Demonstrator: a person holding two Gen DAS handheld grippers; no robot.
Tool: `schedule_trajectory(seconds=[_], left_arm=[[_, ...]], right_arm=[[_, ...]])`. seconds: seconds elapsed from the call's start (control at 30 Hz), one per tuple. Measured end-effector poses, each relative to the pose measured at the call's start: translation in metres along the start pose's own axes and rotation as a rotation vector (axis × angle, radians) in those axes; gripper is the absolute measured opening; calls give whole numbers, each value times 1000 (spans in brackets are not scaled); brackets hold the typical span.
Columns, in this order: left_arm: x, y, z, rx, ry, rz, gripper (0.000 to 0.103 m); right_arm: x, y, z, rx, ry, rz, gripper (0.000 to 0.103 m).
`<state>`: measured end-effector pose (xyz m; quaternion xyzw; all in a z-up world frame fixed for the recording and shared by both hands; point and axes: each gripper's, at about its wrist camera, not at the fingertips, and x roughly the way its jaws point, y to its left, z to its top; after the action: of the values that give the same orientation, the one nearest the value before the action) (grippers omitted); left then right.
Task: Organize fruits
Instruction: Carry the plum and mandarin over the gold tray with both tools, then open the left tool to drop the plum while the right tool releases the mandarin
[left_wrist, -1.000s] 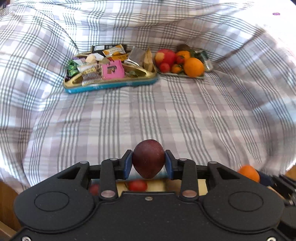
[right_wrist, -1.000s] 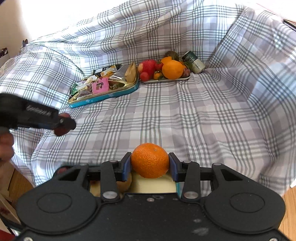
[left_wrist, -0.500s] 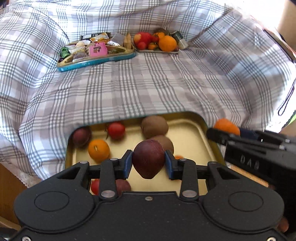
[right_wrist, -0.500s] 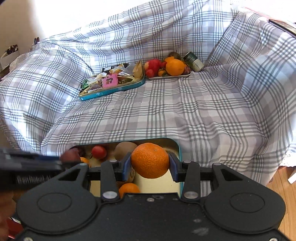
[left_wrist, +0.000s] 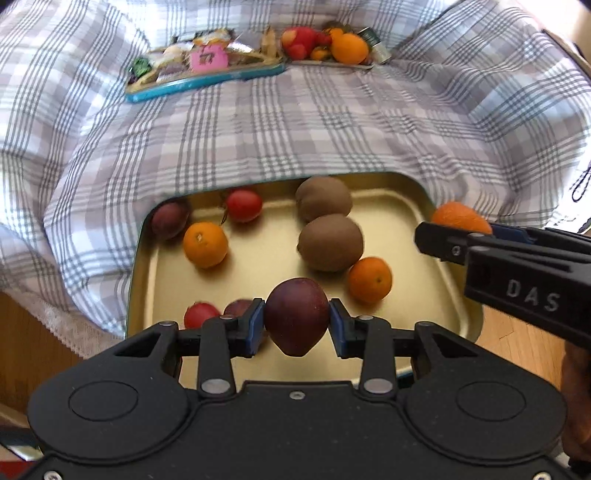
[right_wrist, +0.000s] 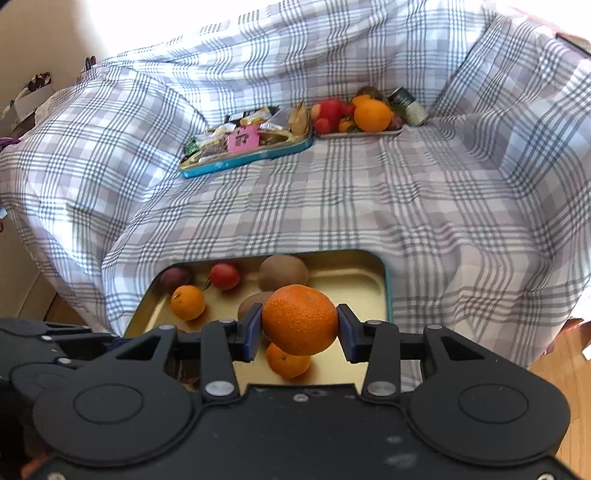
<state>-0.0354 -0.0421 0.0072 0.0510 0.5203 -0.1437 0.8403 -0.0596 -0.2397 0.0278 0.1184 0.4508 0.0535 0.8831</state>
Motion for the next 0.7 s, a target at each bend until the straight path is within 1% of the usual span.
schedule_trajectory(seconds=[0.17, 0.33, 0.47, 0.7], left_arm=[[1, 3, -2, -14, 27, 26, 45], [-5, 3, -1, -12, 10, 38, 45], [-9, 7, -1, -34, 13, 43, 45], [-18, 15, -2, -62, -15, 56, 45]], right_arm=[[0, 0, 2, -2, 19, -4, 43], [-2, -4, 6, 15, 29, -6, 44], [-4, -3, 6, 5, 35, -17, 44], [1, 3, 2, -18, 66, -15, 45]])
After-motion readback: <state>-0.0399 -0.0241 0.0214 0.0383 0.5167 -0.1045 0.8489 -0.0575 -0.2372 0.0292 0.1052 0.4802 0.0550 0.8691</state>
